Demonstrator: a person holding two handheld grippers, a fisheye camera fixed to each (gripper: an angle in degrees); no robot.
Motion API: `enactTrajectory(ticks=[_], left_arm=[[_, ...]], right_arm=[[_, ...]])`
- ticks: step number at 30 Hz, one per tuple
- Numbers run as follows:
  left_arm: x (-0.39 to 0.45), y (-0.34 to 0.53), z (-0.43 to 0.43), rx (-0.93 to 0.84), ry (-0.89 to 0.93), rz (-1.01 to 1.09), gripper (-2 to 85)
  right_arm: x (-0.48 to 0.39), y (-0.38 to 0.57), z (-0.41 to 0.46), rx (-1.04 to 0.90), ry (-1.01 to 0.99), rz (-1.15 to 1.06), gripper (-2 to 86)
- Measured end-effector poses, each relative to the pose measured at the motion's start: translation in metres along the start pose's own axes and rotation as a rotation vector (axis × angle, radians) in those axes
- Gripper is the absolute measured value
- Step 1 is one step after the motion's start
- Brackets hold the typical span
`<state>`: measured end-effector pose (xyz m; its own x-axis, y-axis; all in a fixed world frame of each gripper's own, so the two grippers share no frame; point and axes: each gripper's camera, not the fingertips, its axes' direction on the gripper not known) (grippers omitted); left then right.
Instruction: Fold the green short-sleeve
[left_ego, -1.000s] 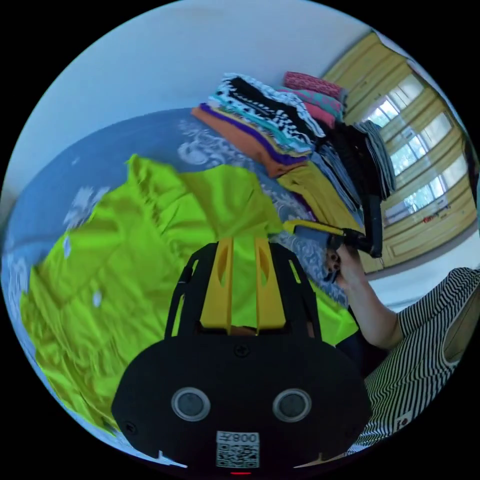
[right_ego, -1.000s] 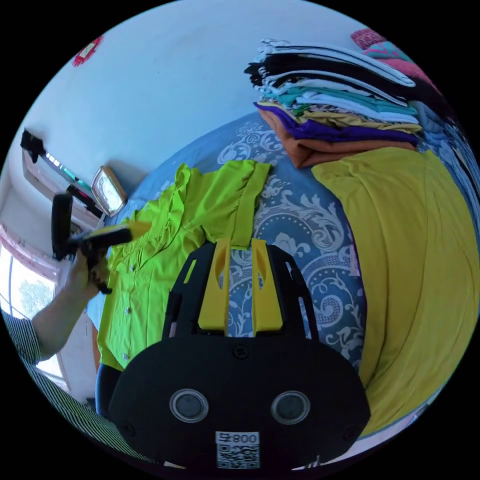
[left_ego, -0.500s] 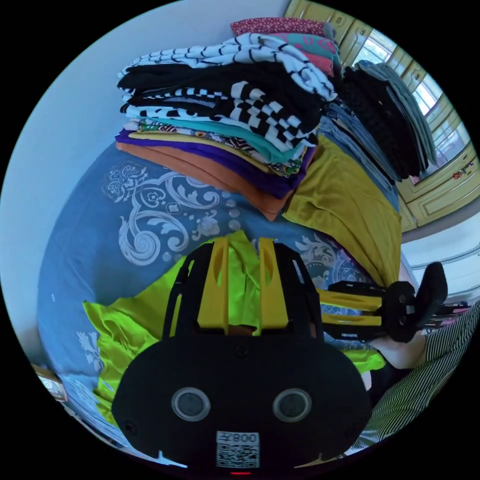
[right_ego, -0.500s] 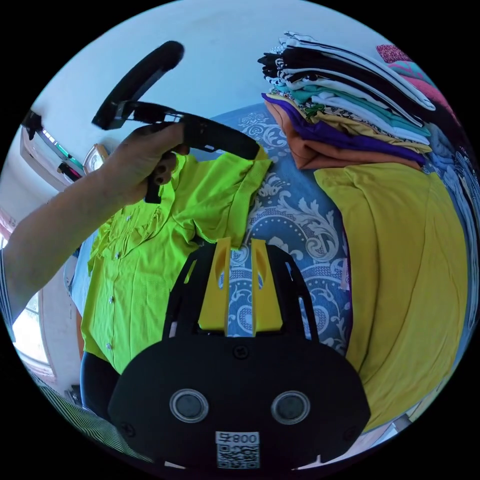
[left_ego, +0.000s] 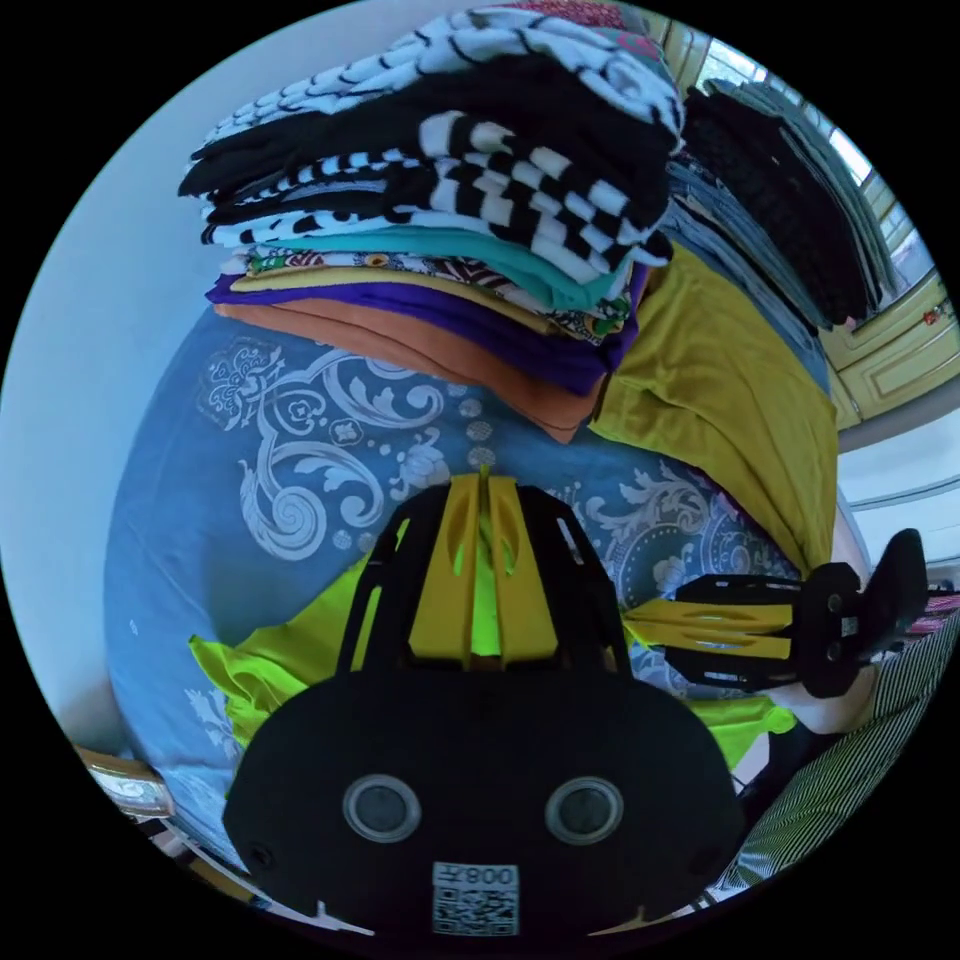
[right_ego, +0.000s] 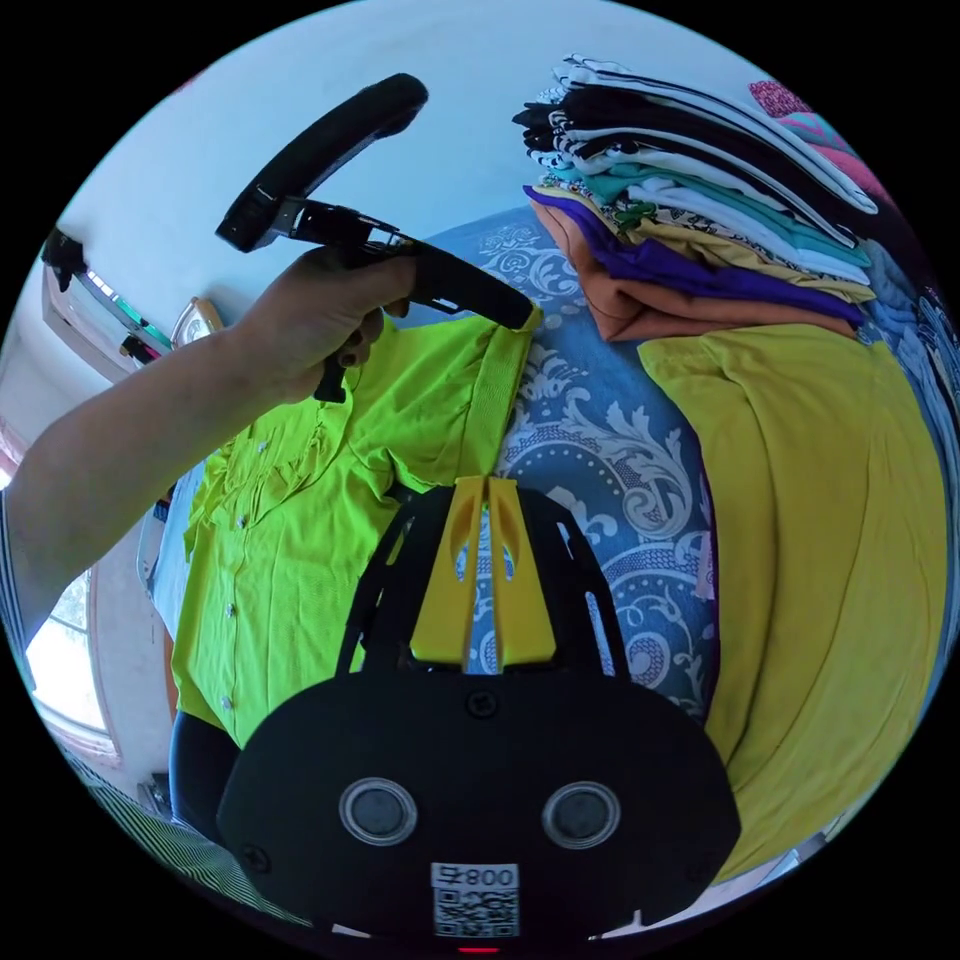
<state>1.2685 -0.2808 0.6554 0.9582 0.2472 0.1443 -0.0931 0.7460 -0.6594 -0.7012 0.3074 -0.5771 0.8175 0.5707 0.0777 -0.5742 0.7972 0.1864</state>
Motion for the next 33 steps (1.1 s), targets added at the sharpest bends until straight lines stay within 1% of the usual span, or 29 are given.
enactTrajectory(ticks=[4,8,12,15,22,29,33], left_arm=[[-0.025,0.005,-0.027,0.081,0.077,-0.060,1.6],[-0.052,0.022,-0.052,0.167,0.123,-0.122,1.5],[-0.089,0.059,-0.079,0.285,0.199,-0.226,1.5],[-0.117,0.093,-0.088,0.336,0.246,-0.311,1.5],[-0.171,0.162,-0.076,0.356,0.321,-0.475,1.5],[-0.203,0.192,-0.065,0.374,0.349,-0.501,1.7],[-0.222,0.210,-0.052,0.361,0.383,-0.529,1.9]], right_arm=[[0.000,0.002,-0.004,0.031,-0.041,0.001,0.4],[-0.008,0.004,-0.014,0.111,-0.084,-0.021,0.3],[-0.019,0.006,-0.023,0.192,-0.147,-0.060,0.3],[-0.034,0.004,-0.020,0.206,-0.196,-0.113,0.3],[-0.077,-0.005,0.005,0.146,-0.234,-0.233,0.3],[-0.115,-0.018,0.035,0.069,-0.259,-0.325,0.3],[-0.136,-0.025,0.054,0.015,-0.237,-0.367,0.2]])
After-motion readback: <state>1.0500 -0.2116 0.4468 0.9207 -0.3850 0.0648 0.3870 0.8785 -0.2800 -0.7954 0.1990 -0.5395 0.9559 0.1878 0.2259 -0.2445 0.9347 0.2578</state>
